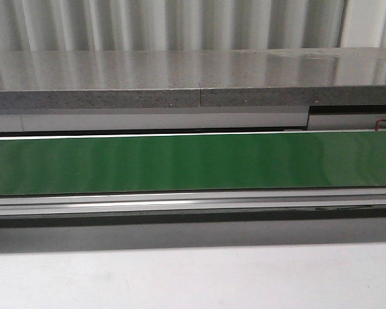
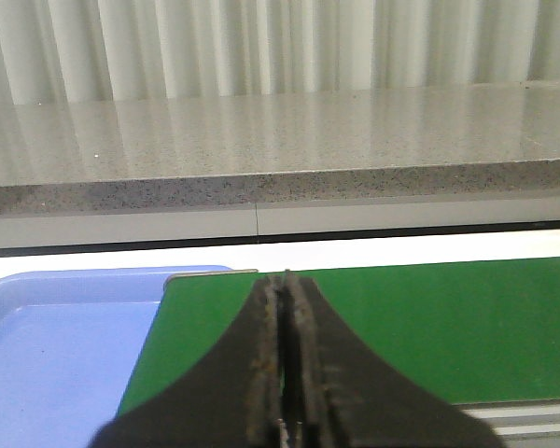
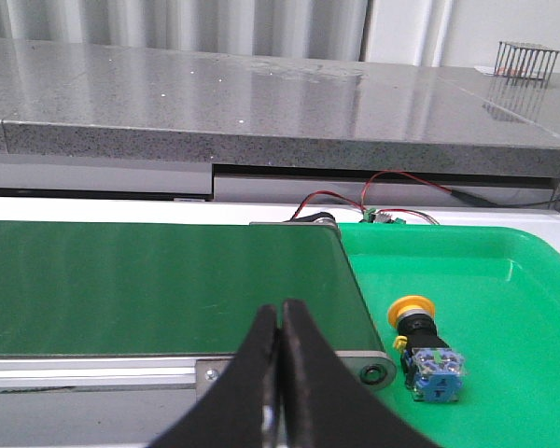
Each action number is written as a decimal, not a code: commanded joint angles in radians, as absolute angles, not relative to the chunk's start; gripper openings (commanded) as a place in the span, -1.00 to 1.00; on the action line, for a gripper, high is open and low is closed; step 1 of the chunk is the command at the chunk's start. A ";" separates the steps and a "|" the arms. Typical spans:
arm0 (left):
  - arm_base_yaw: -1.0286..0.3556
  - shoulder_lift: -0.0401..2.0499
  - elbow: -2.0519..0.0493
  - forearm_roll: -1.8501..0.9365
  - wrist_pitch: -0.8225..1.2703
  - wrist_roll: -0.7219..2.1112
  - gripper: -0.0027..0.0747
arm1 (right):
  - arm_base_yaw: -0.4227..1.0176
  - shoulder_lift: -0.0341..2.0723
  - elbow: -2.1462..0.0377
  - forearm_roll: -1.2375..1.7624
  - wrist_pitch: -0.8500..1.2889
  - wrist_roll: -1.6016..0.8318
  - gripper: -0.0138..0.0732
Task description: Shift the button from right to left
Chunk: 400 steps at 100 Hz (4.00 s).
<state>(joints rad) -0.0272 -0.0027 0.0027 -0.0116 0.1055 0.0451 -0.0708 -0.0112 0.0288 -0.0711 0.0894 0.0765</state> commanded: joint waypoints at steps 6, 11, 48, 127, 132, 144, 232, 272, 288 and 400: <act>-0.024 -0.037 0.043 -0.022 0.034 0.040 -0.98 | -0.074 -0.030 0.006 -0.082 0.023 0.079 -0.84; -0.024 -0.037 0.043 -0.022 0.034 0.040 -0.98 | -0.074 -0.030 0.006 -0.082 0.023 0.079 -0.84; -0.024 -0.037 0.043 -0.022 0.034 0.040 -0.98 | -0.074 -0.030 0.006 -0.082 0.027 0.079 -0.84; -0.024 -0.037 0.043 -0.022 0.034 0.040 -0.98 | -0.074 0.028 -0.175 -0.129 0.183 0.079 -0.84; -0.024 -0.037 0.043 -0.022 0.034 0.040 -0.98 | -0.074 0.061 -0.208 -0.128 0.191 0.079 -0.84; -0.024 -0.037 0.043 -0.022 0.034 0.040 -0.98 | -0.074 0.163 -0.302 -0.128 0.281 0.079 -0.84; -0.024 -0.037 0.043 -0.022 0.034 0.040 -0.98 | -0.073 0.841 -0.691 -0.056 0.627 0.079 -0.27; -0.024 -0.037 0.043 -0.022 0.034 0.040 -0.98 | -0.085 1.091 -0.838 0.000 0.742 0.080 0.68; -0.024 -0.037 0.043 -0.022 0.034 0.040 -0.98 | -0.161 1.192 -0.905 0.017 0.768 0.080 0.68; -0.024 -0.037 0.043 -0.022 0.034 0.040 -0.98 | -0.428 1.773 -1.271 -0.012 0.883 -0.008 0.68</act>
